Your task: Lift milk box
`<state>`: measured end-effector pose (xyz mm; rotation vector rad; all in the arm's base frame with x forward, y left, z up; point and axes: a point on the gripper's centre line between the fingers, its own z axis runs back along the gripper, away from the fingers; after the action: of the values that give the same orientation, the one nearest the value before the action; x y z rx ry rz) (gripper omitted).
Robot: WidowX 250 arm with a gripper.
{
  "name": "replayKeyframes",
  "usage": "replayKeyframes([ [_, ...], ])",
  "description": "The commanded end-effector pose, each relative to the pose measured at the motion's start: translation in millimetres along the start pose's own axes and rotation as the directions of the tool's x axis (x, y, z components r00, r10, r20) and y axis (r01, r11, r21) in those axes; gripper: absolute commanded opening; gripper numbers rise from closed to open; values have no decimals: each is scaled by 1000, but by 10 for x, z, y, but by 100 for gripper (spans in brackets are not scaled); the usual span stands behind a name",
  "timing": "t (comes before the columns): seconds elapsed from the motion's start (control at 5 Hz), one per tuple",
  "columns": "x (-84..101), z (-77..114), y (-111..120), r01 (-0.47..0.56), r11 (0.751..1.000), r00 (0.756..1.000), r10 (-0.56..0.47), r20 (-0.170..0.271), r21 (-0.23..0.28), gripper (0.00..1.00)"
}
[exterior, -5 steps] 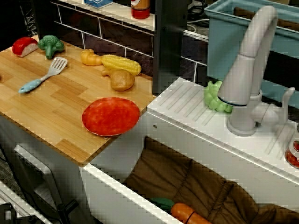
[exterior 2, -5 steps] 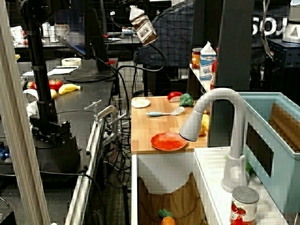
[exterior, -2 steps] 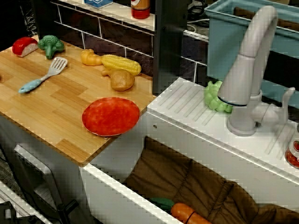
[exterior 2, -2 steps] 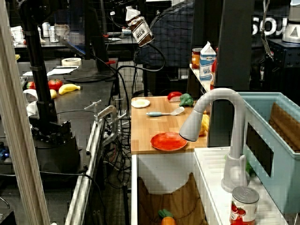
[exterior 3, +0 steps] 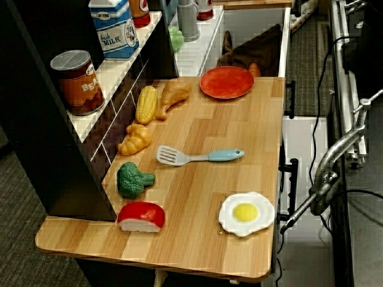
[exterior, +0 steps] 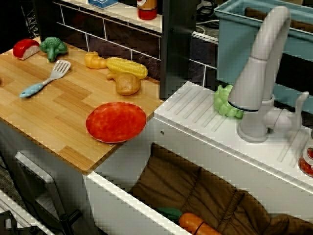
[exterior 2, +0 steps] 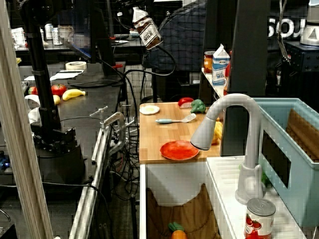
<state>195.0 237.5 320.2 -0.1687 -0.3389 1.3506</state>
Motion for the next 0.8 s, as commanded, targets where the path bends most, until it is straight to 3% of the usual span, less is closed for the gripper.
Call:
replayKeyframes([
  [0.0,-36,219,-62,8,1000,998,-7,65,-21,0],
  [0.6,-32,232,-65,4,1000,998,-3,58,-21,0],
])
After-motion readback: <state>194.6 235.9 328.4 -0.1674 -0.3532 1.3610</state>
